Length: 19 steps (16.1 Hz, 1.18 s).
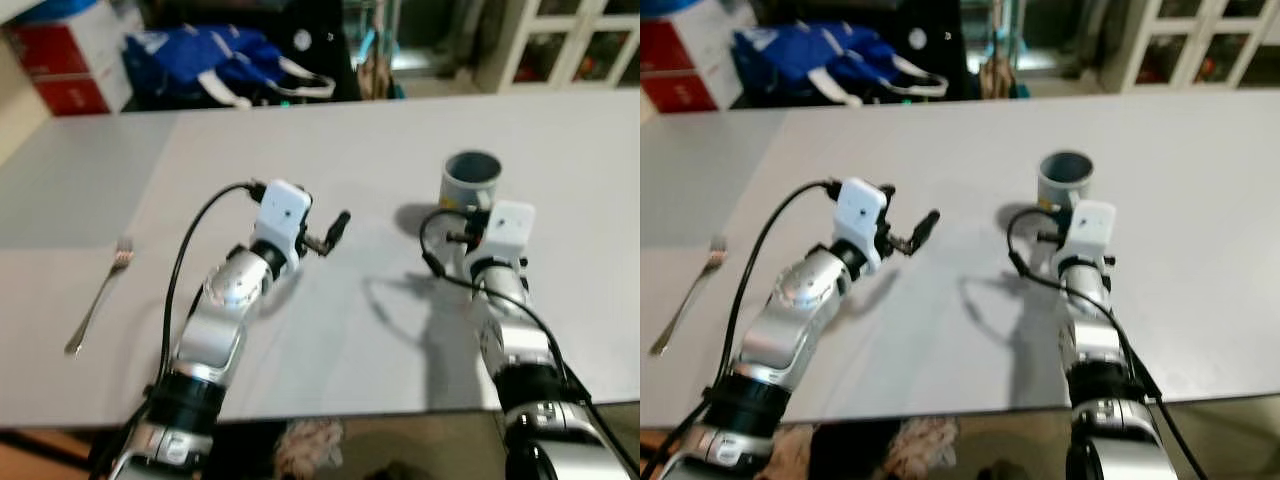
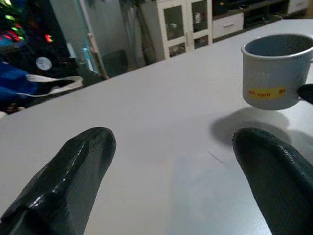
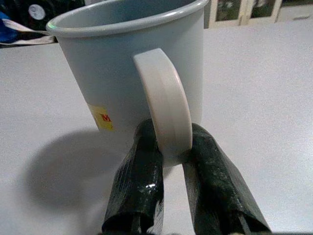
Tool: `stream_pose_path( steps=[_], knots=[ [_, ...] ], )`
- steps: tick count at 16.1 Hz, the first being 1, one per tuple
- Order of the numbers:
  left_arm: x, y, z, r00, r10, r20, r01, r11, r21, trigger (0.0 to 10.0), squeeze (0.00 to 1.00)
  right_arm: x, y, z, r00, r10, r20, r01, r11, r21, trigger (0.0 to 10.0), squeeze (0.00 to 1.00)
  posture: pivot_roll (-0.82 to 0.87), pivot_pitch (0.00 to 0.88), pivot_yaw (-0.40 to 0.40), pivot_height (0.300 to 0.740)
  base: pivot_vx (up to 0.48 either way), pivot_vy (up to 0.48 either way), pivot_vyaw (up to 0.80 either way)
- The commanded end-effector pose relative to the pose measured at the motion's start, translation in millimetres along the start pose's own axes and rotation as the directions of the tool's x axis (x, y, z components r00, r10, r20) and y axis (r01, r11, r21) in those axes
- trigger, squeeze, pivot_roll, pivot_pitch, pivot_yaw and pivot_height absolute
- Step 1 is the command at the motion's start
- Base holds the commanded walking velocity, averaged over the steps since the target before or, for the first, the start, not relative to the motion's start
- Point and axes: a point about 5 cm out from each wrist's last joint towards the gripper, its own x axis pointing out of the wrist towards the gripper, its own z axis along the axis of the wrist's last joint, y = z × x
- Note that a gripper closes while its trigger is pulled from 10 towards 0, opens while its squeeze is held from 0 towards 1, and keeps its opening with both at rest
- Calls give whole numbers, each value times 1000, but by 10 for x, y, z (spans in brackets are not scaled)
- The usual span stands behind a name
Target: Setting the table
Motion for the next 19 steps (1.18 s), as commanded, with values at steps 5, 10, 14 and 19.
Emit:
stream_pose_path(
  steps=[5,10,14,19],
  knots=[
    [-59,63,19,1000,18,-6,-18,1000,7,10000,0,72,105,0,999,16,-28,-13,994,106,0,0,17,35,37,727,0,0,0],
    [-68,71,20,1000,11,-11,-11,1000,14,10000,0,84,119,-107,995,42,-96,-31,993,112,10000,0,23,22,35,727,0,0,0],
    [-84,73,29,1000,14,-10,-14,1000,17,10000,0,81,143,-156,992,62,-113,-55,996,67,10000,0,29,23,32,727,0,0,0],
    [-89,93,39,1000,21,-11,-20,1000,19,10000,0,63,121,-193,992,53,-116,-50,998,31,10000,1000,23,33,32,727,0,0,0]
  ],
)
